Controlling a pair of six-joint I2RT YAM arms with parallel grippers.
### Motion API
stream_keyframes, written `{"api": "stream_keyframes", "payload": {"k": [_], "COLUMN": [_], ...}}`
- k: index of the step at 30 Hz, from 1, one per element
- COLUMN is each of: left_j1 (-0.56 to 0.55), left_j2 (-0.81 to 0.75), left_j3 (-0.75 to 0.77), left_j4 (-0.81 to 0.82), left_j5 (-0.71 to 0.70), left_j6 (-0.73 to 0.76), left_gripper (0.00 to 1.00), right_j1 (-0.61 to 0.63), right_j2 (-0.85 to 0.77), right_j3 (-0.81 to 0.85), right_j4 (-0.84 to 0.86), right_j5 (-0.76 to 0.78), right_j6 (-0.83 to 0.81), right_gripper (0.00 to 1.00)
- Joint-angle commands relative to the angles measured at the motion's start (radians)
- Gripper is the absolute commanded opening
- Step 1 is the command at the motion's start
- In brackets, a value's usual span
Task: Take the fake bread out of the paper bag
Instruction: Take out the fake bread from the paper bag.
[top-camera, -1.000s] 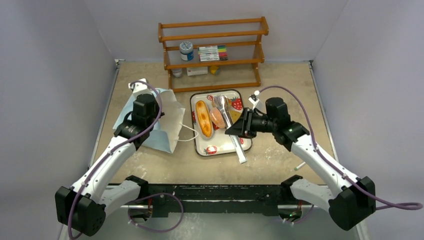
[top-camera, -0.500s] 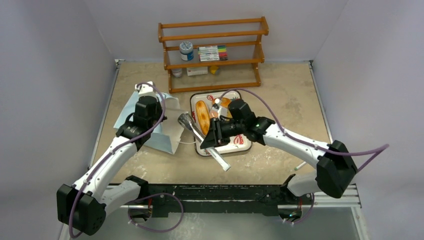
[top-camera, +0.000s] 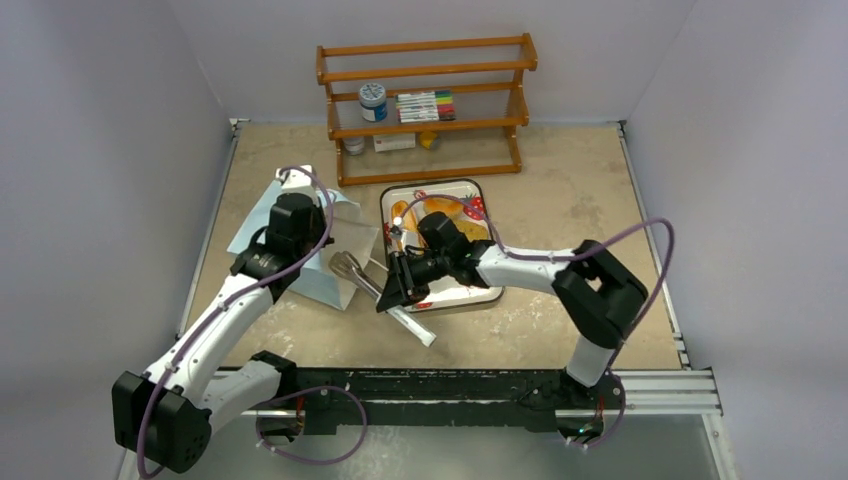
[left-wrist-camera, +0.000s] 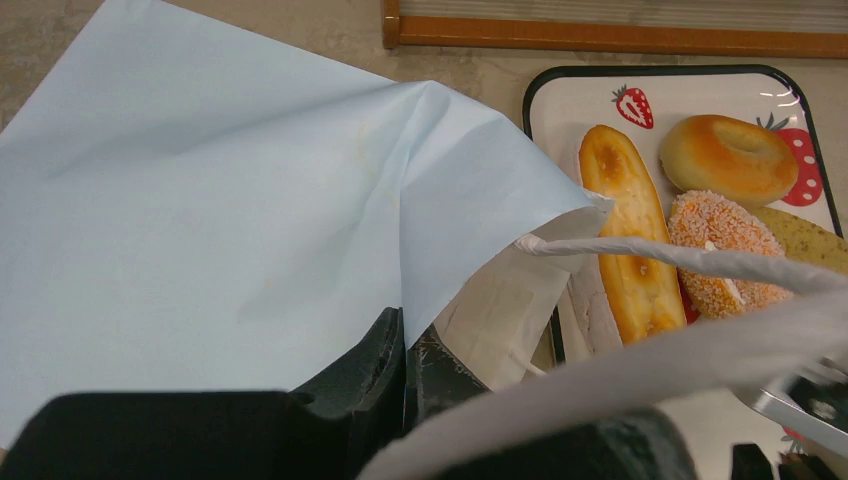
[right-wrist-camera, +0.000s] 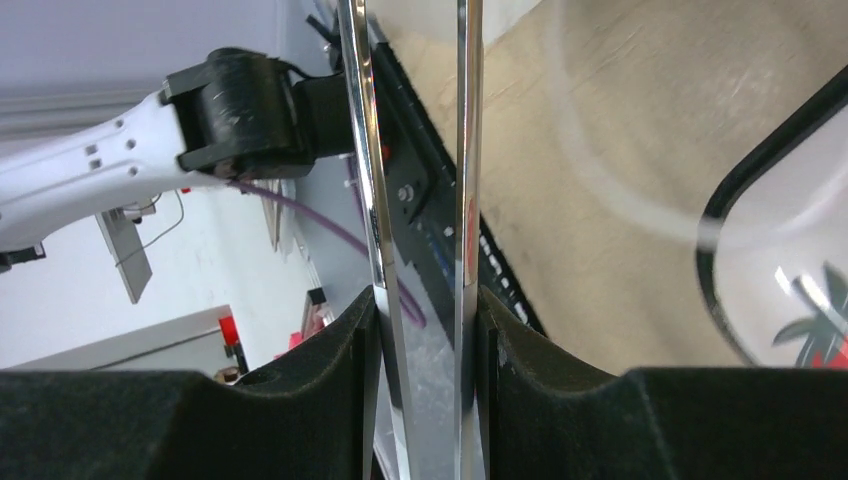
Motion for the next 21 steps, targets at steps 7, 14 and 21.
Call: {"api": "stream_keyframes", "payload": {"k": [7, 14, 21], "left_j1": [0.006, 0.005, 0.006], "left_j2": [-0.077, -0.060, -0.036], "left_j3": [0.061, 0.064, 0.061], "left_j4": [-0.070, -0.088, -0.048], "left_j5": [0.044, 0.061, 0.084], "left_j6": [0.043, 0.028, 0.002], "left_gripper": [0.00, 0.00, 0.00], "right_j1": [0.012, 0.011, 0.011], "right_j2": [0.248, 0.334, 0.398], "right_j3": [0.238, 0.331, 0.398], "right_j4": [0.177, 0.151, 0.065], "right_j5": [-0.082, -0.094, -0.103], "right_j6": [0.026, 0.035, 0.017], "right_gripper": [0.37, 0.38, 0.40]}}
